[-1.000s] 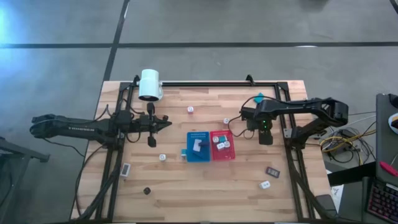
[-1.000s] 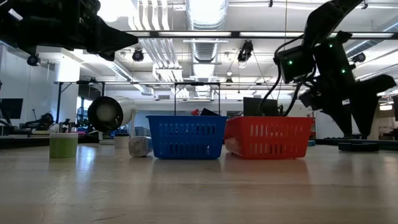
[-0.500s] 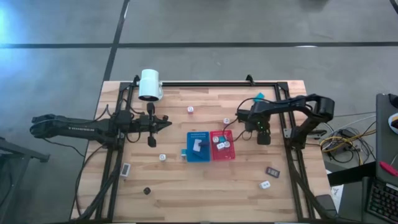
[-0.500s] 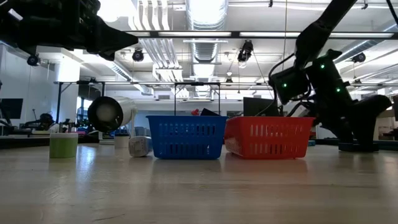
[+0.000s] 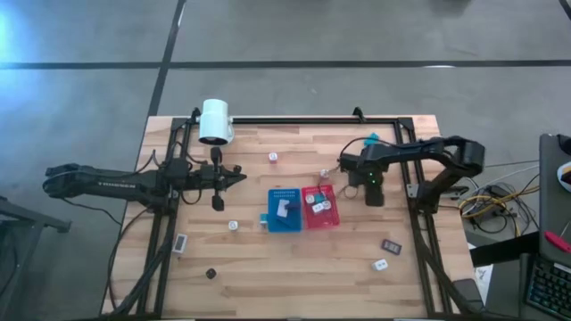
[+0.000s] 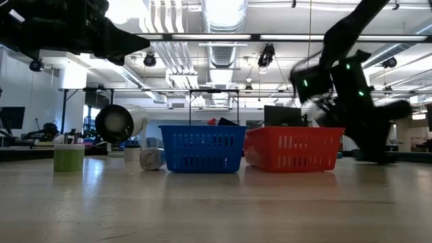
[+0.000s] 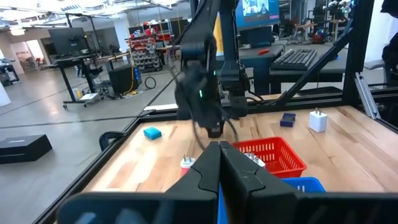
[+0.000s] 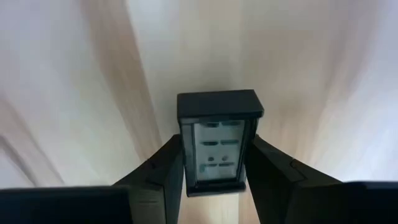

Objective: Sort adapters and digital timers
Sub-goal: Put the black timer into the blue bin

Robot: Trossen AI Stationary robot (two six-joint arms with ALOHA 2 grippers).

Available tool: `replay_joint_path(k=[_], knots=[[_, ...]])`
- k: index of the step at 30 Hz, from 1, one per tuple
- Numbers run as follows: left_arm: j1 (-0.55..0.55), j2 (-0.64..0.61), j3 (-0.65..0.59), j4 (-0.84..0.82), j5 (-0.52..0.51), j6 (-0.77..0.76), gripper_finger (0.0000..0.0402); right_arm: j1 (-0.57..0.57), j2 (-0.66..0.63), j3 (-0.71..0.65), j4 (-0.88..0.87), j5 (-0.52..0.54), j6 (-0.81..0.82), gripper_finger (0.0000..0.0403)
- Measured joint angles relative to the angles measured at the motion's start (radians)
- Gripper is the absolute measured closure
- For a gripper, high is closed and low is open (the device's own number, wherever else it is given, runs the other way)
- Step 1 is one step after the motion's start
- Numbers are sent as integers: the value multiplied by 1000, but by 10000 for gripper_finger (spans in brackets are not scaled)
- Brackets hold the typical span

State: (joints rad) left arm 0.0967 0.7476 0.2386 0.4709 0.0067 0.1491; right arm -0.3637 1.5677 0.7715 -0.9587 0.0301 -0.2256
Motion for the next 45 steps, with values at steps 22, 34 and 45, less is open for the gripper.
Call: replay_joint_path(k=[22, 34, 45], knots=[[-4, 0, 0, 14, 0, 62, 392, 28, -511, 36, 418, -350, 171, 276], [-211, 165, 49, 63, -66, 349, 309, 59, -302, 35, 961, -732, 317, 277], [-304, 327, 231, 59, -423, 763, 144, 60, -77, 127, 1264, -823, 461, 277]])
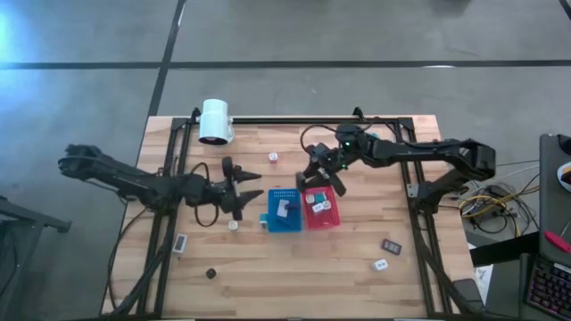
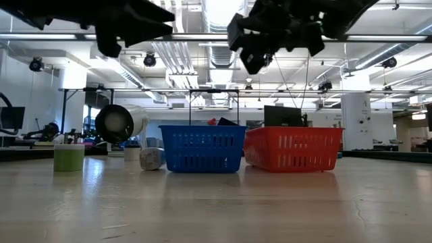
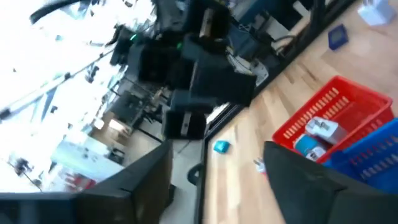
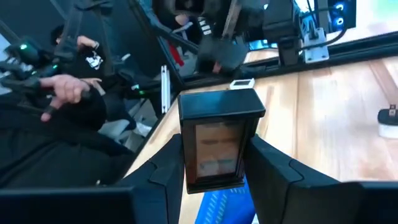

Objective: Sort adapters and digital timers
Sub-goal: Put the black timer into the blue bin

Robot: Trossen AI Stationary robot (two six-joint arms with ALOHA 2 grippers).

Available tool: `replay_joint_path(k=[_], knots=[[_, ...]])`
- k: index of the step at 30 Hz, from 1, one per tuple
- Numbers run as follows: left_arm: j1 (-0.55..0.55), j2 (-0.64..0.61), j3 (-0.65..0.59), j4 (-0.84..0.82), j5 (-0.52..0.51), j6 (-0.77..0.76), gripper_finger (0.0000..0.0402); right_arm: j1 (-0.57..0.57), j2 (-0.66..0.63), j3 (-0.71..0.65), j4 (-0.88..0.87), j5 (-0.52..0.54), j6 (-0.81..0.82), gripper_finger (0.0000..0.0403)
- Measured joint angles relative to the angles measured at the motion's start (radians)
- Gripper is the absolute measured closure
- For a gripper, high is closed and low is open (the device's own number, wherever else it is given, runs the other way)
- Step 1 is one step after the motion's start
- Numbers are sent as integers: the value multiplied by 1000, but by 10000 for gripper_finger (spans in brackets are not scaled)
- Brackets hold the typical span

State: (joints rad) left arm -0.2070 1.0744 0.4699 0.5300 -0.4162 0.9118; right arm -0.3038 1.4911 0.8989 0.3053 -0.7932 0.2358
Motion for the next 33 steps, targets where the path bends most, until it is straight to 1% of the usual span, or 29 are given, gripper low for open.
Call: replay_joint_path(k=[4, 7, 9, 13, 15, 22, 33], knots=[[-4, 54, 40, -1, 1, 82, 96, 3, 65, 78, -6, -10, 5, 274], [-7, 93, 74, -2, 1, 80, 68, 5, 112, 139, -12, -50, 3, 275], [-7, 120, 101, 2, 0, 87, 54, 8, 142, 178, -12, -54, 3, 277], [-6, 169, 140, -1, -19, 153, 35, 17, 211, 267, -20, -99, 11, 276], [-7, 182, 149, -3, -53, 187, 29, 23, 245, 305, -20, -108, 22, 276], [-7, 209, 179, -1, -75, 212, 26, 29, 303, 354, -22, -131, 26, 275], [-3, 248, 204, -7, -79, 161, 28, 45, 306, 365, -21, -124, 19, 274]])
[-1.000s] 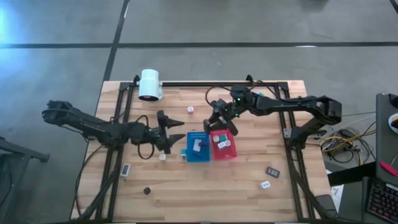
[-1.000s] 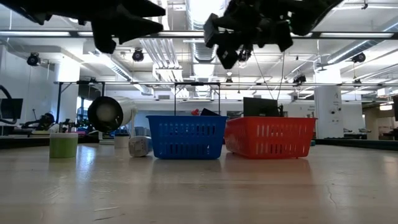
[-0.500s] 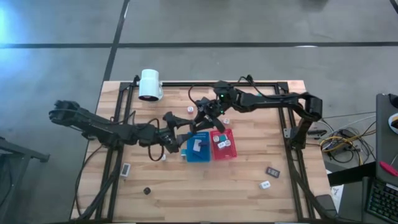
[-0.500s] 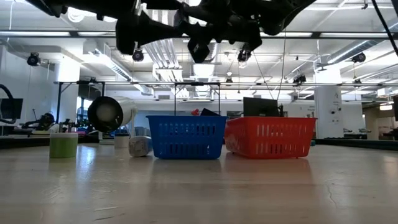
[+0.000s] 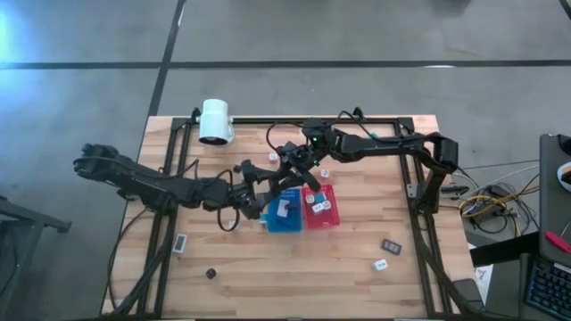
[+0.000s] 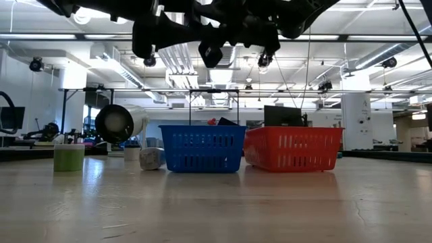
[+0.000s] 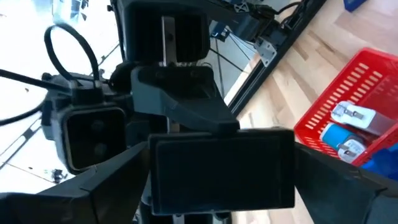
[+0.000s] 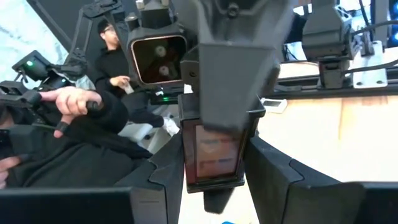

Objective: Sort adapters and digital timers
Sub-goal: Put the black timer into the blue bin

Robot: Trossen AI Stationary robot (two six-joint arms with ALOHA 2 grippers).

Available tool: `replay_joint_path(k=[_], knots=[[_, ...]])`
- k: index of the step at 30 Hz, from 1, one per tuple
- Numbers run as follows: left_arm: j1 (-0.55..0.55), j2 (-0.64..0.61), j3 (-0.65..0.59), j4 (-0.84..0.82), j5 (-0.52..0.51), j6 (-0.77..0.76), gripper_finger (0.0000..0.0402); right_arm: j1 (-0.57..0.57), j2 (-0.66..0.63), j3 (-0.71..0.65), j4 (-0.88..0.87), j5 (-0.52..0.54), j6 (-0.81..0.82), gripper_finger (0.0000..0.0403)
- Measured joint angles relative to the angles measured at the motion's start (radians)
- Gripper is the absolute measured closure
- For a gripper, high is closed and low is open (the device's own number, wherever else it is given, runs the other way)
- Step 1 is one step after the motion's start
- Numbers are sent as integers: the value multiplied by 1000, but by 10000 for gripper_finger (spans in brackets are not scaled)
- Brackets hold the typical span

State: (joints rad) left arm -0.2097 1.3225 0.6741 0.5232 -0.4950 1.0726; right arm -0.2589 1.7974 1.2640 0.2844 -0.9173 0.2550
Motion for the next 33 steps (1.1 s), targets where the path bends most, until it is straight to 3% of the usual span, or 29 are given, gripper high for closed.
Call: replay_joint_path(k=[4, 9, 19, 29, 33], knots=[[3, 23, 16, -1, -4, -30, 49, 5, 0, 0, -1, 0, -7, 274], [3, 32, 28, -15, -17, -61, 116, 6, -2, 0, -20, 4, -25, 274], [3, 28, 68, -168, -18, -87, 116, 6, -2, -1, -50, 32, -63, 269], [-11, -27, 33, -147, -27, -202, 116, -11, -34, -9, -121, 128, -231, 172], [-13, -94, -17, -137, -13, -251, 116, -16, -91, -34, -232, 263, -366, 162]])
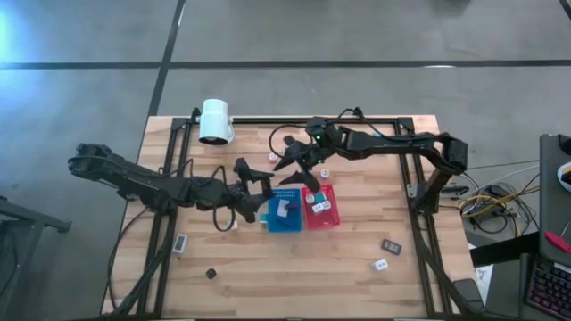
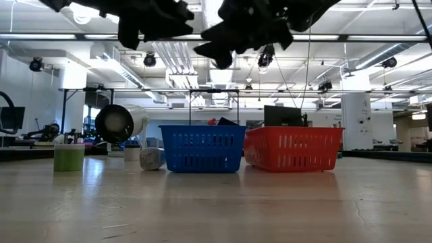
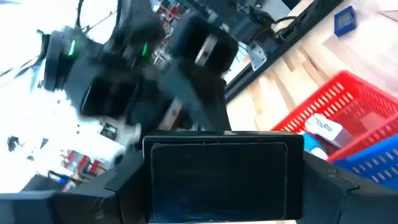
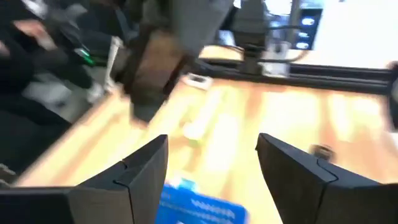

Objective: Sort adapters and digital timers
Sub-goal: Put the black timer into the blue bin

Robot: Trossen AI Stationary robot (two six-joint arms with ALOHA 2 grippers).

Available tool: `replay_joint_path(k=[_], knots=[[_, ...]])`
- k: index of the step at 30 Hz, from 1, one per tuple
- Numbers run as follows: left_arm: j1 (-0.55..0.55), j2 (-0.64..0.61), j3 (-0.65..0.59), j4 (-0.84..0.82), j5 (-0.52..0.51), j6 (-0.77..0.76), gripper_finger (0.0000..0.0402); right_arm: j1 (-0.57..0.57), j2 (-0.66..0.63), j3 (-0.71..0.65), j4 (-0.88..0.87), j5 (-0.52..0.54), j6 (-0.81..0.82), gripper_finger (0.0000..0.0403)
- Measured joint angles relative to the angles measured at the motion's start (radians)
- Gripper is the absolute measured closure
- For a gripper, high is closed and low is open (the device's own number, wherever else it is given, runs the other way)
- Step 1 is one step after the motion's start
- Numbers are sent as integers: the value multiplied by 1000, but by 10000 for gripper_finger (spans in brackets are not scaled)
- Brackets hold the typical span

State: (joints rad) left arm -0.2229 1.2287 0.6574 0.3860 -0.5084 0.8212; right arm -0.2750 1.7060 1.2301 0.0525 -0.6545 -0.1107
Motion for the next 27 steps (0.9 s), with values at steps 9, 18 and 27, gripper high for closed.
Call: replay_joint_path(k=[9, 18, 27], knots=[[8, -319, -213, 41, 107, -202, 116, 7, -289, -279, 110, 143, -147, 194], [53, -575, -501, 382, 341, -351, 116, 7, -568, -747, 414, 406, -96, 230], [106, -637, -527, 321, 330, -411, 116, 9, -857, -1015, 407, 525, -74, 278]])
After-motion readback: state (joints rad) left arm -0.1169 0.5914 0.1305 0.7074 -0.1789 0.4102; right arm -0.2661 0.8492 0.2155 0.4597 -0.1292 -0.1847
